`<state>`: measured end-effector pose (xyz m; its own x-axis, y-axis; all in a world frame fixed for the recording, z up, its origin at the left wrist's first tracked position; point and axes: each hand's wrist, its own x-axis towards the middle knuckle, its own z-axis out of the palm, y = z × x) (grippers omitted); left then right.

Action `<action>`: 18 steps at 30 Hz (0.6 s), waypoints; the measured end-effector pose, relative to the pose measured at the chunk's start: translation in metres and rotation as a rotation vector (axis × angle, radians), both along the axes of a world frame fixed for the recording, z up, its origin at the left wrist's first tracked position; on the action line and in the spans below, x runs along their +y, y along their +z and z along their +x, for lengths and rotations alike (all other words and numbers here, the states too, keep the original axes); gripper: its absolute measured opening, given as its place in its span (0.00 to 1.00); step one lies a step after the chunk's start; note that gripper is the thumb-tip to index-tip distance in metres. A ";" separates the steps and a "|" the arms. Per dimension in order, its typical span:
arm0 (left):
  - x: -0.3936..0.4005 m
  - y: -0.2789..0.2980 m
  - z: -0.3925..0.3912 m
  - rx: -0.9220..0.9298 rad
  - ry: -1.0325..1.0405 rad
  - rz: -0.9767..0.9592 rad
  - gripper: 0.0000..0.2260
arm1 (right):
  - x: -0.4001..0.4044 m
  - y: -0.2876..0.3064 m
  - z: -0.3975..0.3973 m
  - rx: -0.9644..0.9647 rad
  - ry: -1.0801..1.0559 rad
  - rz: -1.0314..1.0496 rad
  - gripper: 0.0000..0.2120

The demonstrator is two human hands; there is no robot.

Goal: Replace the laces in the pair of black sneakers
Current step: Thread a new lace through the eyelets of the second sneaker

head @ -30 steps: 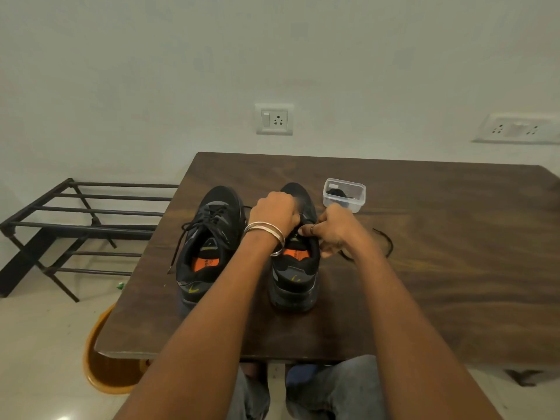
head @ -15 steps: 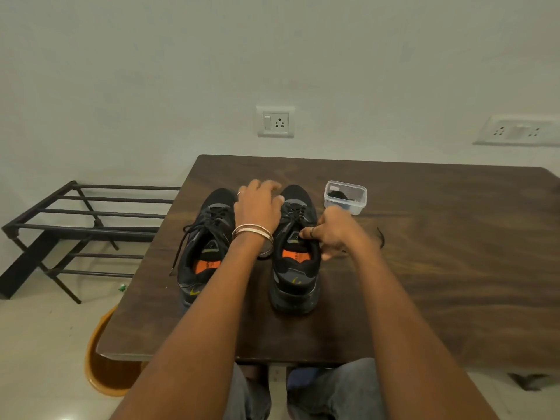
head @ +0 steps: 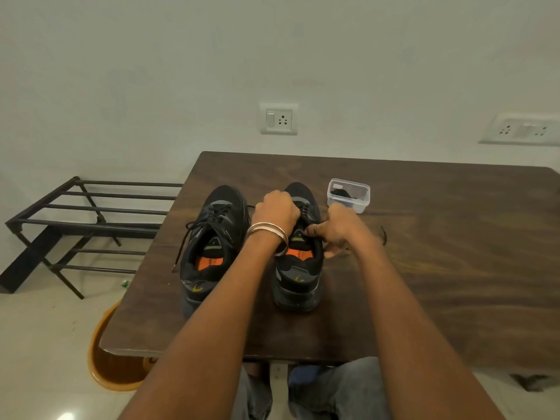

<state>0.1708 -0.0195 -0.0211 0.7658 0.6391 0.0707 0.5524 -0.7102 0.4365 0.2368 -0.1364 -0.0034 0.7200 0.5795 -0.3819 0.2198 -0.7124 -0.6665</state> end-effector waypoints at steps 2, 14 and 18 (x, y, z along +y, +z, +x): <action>0.016 -0.001 -0.006 -0.166 0.207 -0.205 0.12 | 0.000 -0.002 0.001 -0.003 0.002 0.000 0.12; 0.001 0.007 -0.013 -0.008 -0.128 0.176 0.11 | 0.001 -0.004 0.001 -0.027 0.020 -0.021 0.15; -0.013 0.013 -0.012 0.093 -0.189 0.229 0.12 | 0.002 -0.004 0.002 -0.037 0.014 -0.027 0.15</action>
<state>0.1588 -0.0327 -0.0085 0.8797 0.4601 0.1206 0.4310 -0.8783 0.2071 0.2392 -0.1345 -0.0075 0.7256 0.5799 -0.3705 0.2544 -0.7263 -0.6386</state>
